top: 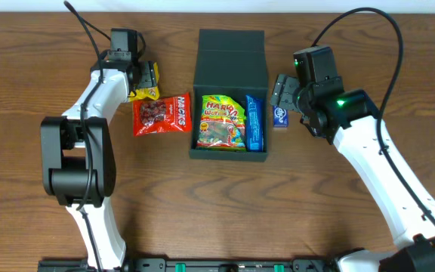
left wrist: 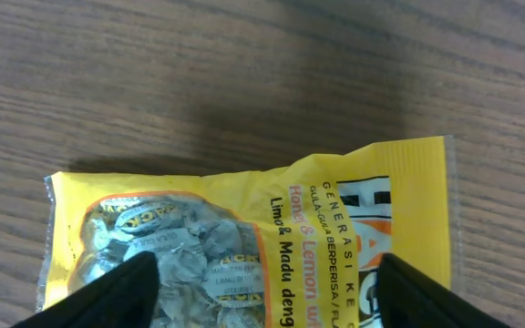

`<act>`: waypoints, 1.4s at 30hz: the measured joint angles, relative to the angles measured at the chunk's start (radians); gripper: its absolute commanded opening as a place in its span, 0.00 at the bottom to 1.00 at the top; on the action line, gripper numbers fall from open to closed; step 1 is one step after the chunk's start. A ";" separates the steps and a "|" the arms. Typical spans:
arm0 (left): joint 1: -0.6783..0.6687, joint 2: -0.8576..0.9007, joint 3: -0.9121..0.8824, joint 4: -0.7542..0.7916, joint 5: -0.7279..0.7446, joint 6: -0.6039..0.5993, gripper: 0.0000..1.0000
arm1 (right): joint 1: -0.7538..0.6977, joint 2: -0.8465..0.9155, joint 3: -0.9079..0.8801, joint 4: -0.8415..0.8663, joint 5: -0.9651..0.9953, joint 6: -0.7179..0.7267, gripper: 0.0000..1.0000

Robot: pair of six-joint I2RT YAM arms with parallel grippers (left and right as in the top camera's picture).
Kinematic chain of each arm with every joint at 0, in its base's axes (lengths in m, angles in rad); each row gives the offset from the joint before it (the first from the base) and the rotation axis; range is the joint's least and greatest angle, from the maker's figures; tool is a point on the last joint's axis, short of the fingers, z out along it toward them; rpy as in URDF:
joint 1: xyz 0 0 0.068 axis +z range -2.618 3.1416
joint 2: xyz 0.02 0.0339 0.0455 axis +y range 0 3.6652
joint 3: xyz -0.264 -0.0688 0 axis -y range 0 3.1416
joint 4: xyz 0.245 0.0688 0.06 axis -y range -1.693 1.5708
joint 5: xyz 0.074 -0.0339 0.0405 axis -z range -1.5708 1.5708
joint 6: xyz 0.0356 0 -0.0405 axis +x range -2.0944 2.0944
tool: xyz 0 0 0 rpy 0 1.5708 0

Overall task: Pack container
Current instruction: 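Grasp the yellow Hacks bag with the left gripper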

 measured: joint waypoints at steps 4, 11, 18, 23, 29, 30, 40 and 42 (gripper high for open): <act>0.000 0.022 0.000 -0.005 -0.002 -0.008 0.63 | 0.000 0.000 0.000 0.000 0.001 0.000 0.86; 0.000 0.034 0.005 -0.018 -0.003 -0.011 0.45 | 0.000 0.000 0.000 0.000 0.002 0.000 0.86; -0.001 0.037 0.008 -0.021 -0.004 -0.013 0.06 | 0.000 0.000 0.000 0.000 0.002 0.000 0.87; -0.001 0.040 0.008 -0.034 -0.004 -0.012 0.06 | 0.000 0.000 0.000 0.000 0.004 0.000 0.87; -0.001 0.042 0.016 -0.062 -0.004 -0.012 0.06 | 0.000 0.000 0.000 0.000 0.005 0.000 0.88; -0.001 0.042 0.020 -0.072 -0.004 -0.012 0.06 | 0.000 0.000 0.000 0.000 0.005 0.000 0.88; -0.001 -0.037 0.040 -0.132 -0.008 -0.048 0.63 | 0.000 0.000 0.000 0.000 0.005 0.000 0.89; -0.001 -0.073 0.047 -0.148 -0.024 -0.127 0.98 | 0.000 0.000 0.000 0.000 0.005 0.000 0.89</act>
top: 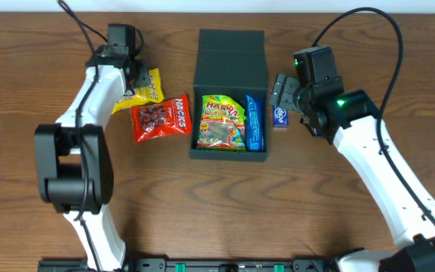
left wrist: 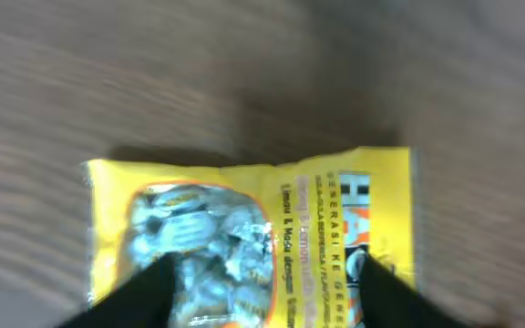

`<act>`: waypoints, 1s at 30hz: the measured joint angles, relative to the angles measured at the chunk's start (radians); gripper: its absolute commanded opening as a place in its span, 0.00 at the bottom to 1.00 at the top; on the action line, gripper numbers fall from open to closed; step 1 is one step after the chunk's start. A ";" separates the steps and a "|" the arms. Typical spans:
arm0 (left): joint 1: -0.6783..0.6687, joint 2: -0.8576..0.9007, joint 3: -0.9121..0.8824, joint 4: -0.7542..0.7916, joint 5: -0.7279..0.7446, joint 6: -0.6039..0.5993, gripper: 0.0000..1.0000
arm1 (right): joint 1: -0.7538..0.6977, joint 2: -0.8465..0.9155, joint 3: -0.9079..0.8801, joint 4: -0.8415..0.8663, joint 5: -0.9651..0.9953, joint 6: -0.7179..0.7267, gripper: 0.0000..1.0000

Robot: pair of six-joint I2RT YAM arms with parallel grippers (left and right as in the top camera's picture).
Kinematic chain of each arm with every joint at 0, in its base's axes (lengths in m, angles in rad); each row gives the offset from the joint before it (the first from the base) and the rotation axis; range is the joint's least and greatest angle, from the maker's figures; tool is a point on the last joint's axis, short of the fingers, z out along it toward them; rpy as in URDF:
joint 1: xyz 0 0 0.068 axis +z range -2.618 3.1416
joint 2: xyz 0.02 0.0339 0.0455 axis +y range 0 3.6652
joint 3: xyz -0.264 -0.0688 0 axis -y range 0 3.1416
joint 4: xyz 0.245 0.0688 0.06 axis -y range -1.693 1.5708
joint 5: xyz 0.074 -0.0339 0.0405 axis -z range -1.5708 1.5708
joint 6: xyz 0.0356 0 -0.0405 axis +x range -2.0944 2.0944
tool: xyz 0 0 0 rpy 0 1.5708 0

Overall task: Pack container
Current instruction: 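Grasp the yellow Hacks bag with the left gripper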

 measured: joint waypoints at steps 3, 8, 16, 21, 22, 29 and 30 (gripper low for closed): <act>0.000 -0.024 0.016 -0.032 -0.011 -0.156 0.95 | 0.000 0.000 0.000 0.000 0.000 0.000 0.89; 0.004 -0.025 0.018 -0.113 -0.014 -0.490 0.95 | 0.000 0.000 0.000 -0.001 0.000 0.000 0.90; 0.005 -0.022 0.018 -0.166 0.010 -0.823 0.95 | 0.000 0.000 0.000 0.000 0.000 0.000 0.91; 0.005 0.013 0.018 -0.174 0.039 -0.881 0.95 | 0.000 0.000 0.000 -0.003 0.000 0.000 0.92; 0.006 0.022 0.018 -0.162 0.039 -0.885 0.95 | 0.000 0.000 0.000 -0.007 0.000 0.000 0.92; 0.006 0.042 0.018 -0.130 0.035 -0.901 0.95 | 0.000 0.000 0.000 -0.015 0.000 0.000 0.93; 0.006 0.051 0.018 -0.130 0.035 -0.901 0.95 | 0.000 0.000 0.000 -0.015 0.000 0.000 0.93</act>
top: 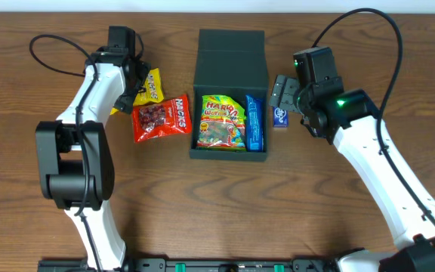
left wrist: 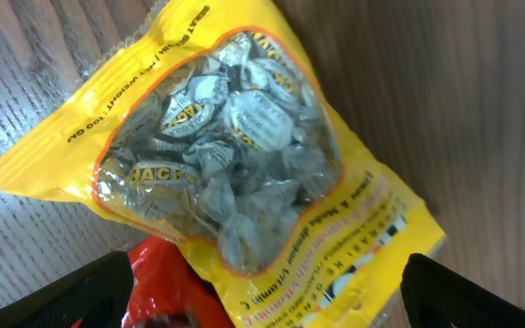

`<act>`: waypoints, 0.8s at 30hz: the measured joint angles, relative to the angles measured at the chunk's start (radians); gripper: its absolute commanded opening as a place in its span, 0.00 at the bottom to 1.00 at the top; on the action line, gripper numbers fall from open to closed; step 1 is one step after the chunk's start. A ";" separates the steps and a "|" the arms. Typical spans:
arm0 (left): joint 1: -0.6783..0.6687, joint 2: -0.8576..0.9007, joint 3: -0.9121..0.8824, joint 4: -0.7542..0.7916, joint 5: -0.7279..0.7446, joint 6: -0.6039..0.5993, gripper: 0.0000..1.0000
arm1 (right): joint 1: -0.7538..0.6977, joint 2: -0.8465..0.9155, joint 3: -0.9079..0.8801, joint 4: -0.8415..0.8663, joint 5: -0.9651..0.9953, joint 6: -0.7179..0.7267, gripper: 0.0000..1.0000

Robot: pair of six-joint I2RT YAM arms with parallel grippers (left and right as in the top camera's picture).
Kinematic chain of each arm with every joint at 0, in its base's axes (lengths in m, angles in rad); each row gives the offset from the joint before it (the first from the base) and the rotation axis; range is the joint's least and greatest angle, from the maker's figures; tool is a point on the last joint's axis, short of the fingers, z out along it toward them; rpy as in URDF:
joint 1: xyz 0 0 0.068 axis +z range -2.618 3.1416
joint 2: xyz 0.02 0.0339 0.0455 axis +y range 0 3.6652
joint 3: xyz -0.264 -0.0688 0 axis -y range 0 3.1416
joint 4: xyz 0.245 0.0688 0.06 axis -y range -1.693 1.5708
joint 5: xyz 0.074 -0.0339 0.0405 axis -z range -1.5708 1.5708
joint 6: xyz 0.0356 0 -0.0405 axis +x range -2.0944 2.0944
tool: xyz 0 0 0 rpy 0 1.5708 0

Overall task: Pack container
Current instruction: 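Grasp the yellow Hacks bag with the left gripper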

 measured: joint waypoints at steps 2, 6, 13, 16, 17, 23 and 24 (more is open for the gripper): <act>0.000 0.017 0.000 0.000 0.005 -0.002 0.95 | 0.000 0.000 0.000 -0.001 0.000 0.000 0.93; 0.000 0.055 0.000 0.008 0.011 -0.002 0.99 | 0.000 0.000 0.000 -0.001 0.000 0.000 0.93; 0.023 0.071 0.000 0.022 0.017 -0.007 0.46 | 0.000 0.000 0.000 0.000 0.000 0.000 0.94; 0.028 0.071 0.001 0.027 0.018 -0.005 0.23 | 0.000 0.000 0.000 0.001 0.000 0.000 0.94; 0.028 0.070 0.003 0.029 0.018 -0.005 0.15 | 0.000 0.000 0.000 0.001 0.000 0.000 0.94; 0.037 0.058 0.019 0.032 0.022 0.029 0.06 | 0.000 0.000 0.000 0.003 0.000 0.000 0.94; 0.040 0.058 0.019 0.032 0.022 0.032 0.06 | 0.000 0.000 0.000 0.003 0.000 0.000 0.94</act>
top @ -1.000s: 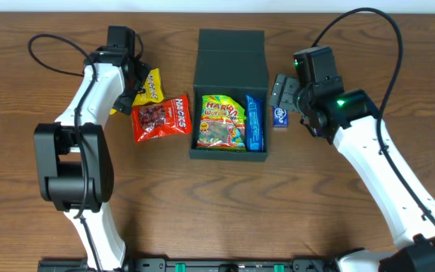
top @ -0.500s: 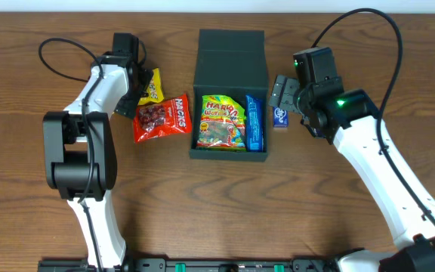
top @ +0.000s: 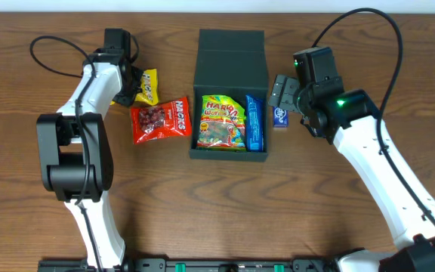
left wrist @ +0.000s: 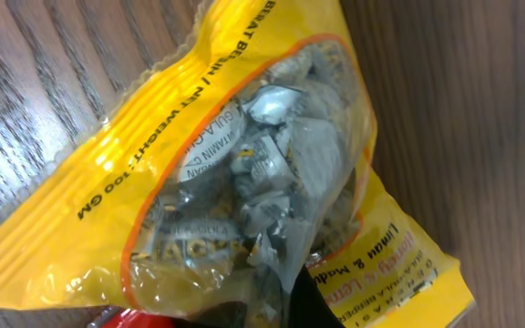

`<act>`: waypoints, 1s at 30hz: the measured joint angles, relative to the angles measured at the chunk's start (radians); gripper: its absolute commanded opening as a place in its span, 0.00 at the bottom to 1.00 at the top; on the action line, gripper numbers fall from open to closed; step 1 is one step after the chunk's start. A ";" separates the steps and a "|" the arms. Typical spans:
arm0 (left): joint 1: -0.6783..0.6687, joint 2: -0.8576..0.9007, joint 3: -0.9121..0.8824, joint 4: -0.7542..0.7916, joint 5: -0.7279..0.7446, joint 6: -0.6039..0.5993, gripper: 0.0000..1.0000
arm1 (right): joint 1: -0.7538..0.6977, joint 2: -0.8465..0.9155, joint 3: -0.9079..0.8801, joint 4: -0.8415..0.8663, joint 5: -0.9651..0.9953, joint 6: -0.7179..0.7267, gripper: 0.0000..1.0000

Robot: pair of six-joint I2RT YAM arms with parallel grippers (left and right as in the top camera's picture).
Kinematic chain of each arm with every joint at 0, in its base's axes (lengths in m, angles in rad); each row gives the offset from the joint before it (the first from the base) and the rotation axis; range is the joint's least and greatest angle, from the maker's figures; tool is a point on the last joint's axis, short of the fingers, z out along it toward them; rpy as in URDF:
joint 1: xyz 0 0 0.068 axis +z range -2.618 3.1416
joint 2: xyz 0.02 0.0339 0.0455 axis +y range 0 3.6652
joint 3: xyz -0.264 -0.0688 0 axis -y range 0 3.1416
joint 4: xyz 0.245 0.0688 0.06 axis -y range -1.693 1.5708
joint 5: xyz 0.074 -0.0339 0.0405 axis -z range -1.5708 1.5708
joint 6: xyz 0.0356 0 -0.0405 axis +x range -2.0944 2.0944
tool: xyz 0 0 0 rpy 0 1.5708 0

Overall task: Pack container
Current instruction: 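Grasp the yellow Hacks bag with the left gripper, then lower the yellow Hacks bag into the box and release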

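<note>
The black container [top: 229, 57] stands open at mid-table, with a Haribo bag [top: 222, 121] and a blue packet [top: 254, 122] lying in it. A yellow candy bag [top: 147, 85] lies left of it, its clear window crumpled in the left wrist view [left wrist: 272, 173]. My left gripper [top: 132, 89] is shut on that bag's edge; one dark finger [left wrist: 315, 305] shows under the film. The red Hacks bag [top: 161, 119] lies just below. My right gripper [top: 276, 91] hovers open to the right of the container, above a small blue packet [top: 280, 115].
The left arm's cable [top: 51, 53] loops over the table's far left. The container's lid [top: 230, 45] lies open toward the back. A corner of the red bag [left wrist: 121, 319] touches the yellow one.
My left gripper's fingers were spread wide over the yellow bag; now they are closed on it and the film is bunched. The bag sits slightly further left. The right arm has not moved.
My left gripper stood open over the yellow bag lying flat beside the red one. It then appeared further back with the bag turned. Later the bag lay tilted under spread fingers, and now the gripper pinches it. The right arm stayed by the container.
</note>
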 measured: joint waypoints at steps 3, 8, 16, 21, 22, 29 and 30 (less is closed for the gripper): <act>0.009 0.000 0.000 0.000 0.010 0.017 0.06 | 0.000 0.000 0.000 0.000 0.000 0.000 0.95; 0.013 -0.008 0.001 -0.003 0.019 0.098 0.06 | 0.000 0.000 0.000 0.000 0.000 -0.003 0.95; 0.012 -0.132 0.001 -0.016 0.019 0.172 0.06 | -0.003 0.000 0.000 0.000 0.015 -0.003 0.98; -0.003 -0.266 0.006 -0.039 0.018 0.177 0.06 | -0.040 0.000 0.000 -0.005 0.021 -0.003 0.99; -0.011 -0.285 0.008 -0.047 0.018 0.177 0.06 | -0.049 0.000 0.000 -0.007 0.022 -0.003 0.99; -0.146 -0.344 0.011 -0.121 0.022 0.163 0.06 | -0.117 0.000 0.000 -0.037 0.011 -0.002 0.99; -0.170 -0.344 0.011 -0.129 0.023 0.153 0.06 | -0.126 0.000 0.000 -0.042 0.010 -0.002 0.99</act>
